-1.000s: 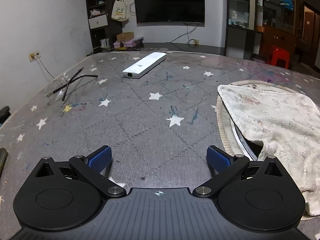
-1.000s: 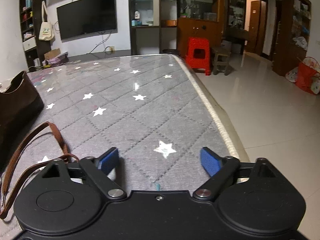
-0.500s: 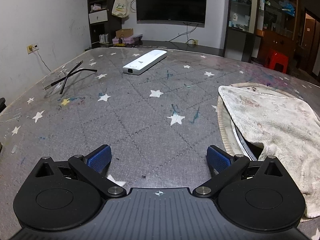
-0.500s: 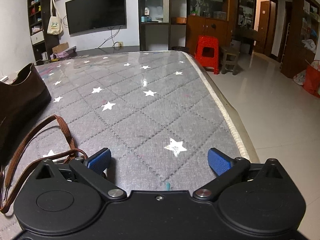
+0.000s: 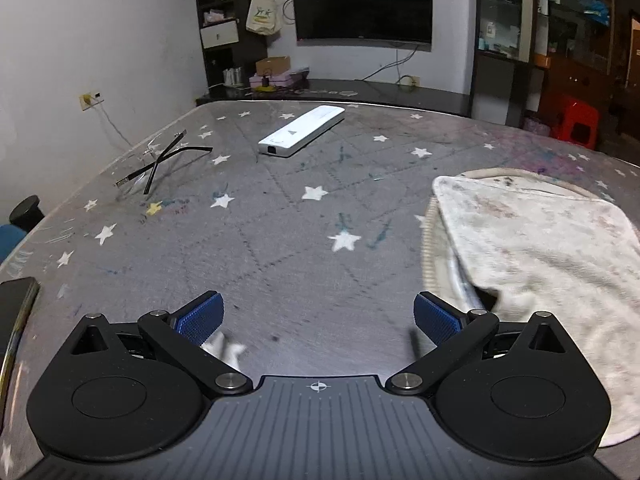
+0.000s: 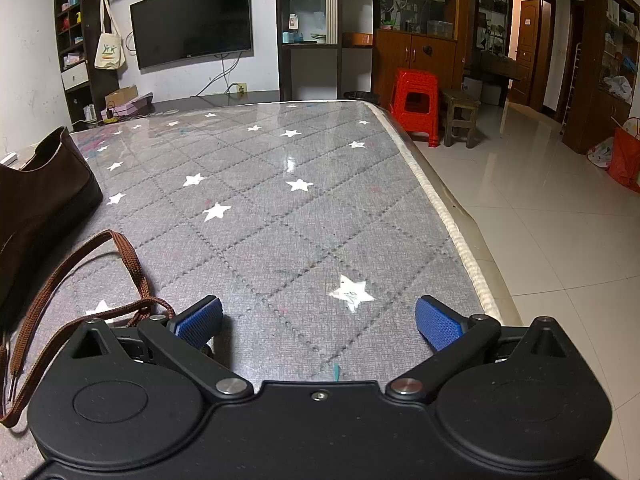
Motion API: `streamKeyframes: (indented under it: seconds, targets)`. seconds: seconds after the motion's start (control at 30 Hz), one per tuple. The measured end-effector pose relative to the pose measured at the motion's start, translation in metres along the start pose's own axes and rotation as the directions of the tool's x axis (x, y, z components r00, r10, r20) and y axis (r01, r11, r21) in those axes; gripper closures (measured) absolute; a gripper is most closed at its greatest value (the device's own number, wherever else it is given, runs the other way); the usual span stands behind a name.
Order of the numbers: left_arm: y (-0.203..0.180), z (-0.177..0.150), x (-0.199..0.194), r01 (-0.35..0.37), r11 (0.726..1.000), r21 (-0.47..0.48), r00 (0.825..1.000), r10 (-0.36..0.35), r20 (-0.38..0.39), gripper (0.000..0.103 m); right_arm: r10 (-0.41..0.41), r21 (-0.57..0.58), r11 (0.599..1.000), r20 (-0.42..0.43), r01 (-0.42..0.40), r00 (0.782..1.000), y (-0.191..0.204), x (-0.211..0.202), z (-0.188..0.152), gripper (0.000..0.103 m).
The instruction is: Lace up shoes with both hands
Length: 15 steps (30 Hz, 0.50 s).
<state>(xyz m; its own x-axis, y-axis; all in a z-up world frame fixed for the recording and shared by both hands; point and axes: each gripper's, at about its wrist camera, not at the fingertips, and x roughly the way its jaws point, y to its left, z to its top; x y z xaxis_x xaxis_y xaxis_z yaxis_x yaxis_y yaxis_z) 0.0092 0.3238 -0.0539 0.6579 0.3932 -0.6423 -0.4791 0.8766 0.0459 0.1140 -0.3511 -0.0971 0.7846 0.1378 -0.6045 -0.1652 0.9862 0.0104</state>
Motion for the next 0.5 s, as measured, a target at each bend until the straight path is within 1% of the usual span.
streamKeyframes:
  seconds: [0.1, 0.27, 0.4, 0.5]
  targets:
    - [-0.012, 0.0, -0.016, -0.003, 1.0, -0.022, 1.0, 0.003, -0.007, 0.001, 0.0, -0.001, 1.0, 0.0, 0.0, 1.0, 0.001, 0.002, 0.0, 0.0]
    - [-0.047, -0.002, -0.051, -0.022, 1.0, -0.007, 0.999, 0.022, -0.031, 0.001, 0.0, -0.001, 1.0, 0.001, 0.0, 1.0, 0.001, 0.002, -0.001, 0.0]
    - [-0.075, -0.004, -0.082, 0.021, 1.0, -0.003, 0.999, -0.021, -0.045, 0.001, -0.001, -0.002, 1.0, 0.001, 0.001, 1.0, 0.001, 0.003, -0.001, 0.0]
    - [-0.086, -0.005, -0.097, 0.046, 0.999, -0.006, 0.997, -0.046, -0.055, 0.001, -0.001, -0.002, 1.0, 0.0, 0.001, 1.0, 0.001, 0.003, -0.001, 0.0]
